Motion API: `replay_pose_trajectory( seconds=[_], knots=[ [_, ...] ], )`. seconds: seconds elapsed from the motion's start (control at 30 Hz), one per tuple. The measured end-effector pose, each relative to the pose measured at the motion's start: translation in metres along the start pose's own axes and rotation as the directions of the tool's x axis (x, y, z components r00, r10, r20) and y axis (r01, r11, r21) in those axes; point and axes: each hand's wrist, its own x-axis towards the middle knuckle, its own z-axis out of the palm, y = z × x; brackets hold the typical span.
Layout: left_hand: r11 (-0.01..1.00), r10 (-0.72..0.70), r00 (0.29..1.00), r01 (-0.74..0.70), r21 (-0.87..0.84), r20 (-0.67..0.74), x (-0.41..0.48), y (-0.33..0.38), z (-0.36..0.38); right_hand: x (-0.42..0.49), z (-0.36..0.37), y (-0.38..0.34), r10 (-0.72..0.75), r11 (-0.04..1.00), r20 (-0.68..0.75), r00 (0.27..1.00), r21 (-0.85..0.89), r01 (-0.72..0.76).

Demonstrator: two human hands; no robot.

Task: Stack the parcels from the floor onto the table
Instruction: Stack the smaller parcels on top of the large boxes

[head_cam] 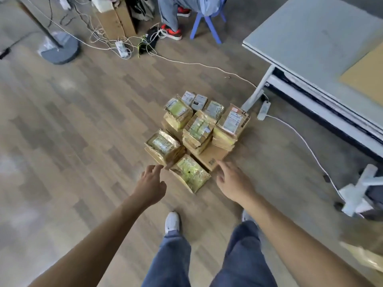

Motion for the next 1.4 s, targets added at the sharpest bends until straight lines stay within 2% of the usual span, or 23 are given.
replay_pose_trajectory(
  seconds=[0.27, 0.53, 0.83, 1.03, 1.2, 1.4],
  knots=[
    [1.0, -0.018, 0.993, 0.017, 0.009, 0.114, 0.061, -0.059, 0.052, 0.069, 0.081, 0.001, 0.157, 0.971, 0.071, 0.985, 0.172, -0.167],
    [0.999, -0.021, 0.981, 0.013, 0.04, 0.194, 0.179, -0.1, 0.174, 0.156, 0.207, 0.088, 0.224, 0.957, 0.13, 0.966, 0.156, -0.243],
    [0.972, -0.143, 0.953, 0.186, -0.141, 0.268, 0.3, -0.131, 0.316, 0.244, 0.333, 0.173, 0.241, 0.947, 0.177, 0.954, 0.171, -0.271],
    [0.901, -0.175, 0.93, 0.284, -0.329, 0.323, 0.346, -0.144, 0.384, 0.286, 0.385, 0.207, 0.221, 0.959, 0.182, 0.958, 0.141, -0.248],
    [0.822, -0.227, 0.91, 0.371, -0.433, 0.348, 0.368, -0.152, 0.42, 0.308, 0.412, 0.23, 0.267, 0.943, 0.22, 0.938, 0.14, -0.302],
    [0.759, -0.312, 0.919, 0.393, -0.519, 0.239, 0.374, -0.159, 0.442, 0.321, 0.433, 0.243, 0.356, 0.87, 0.184, 0.916, 0.294, -0.397]
  ],
)
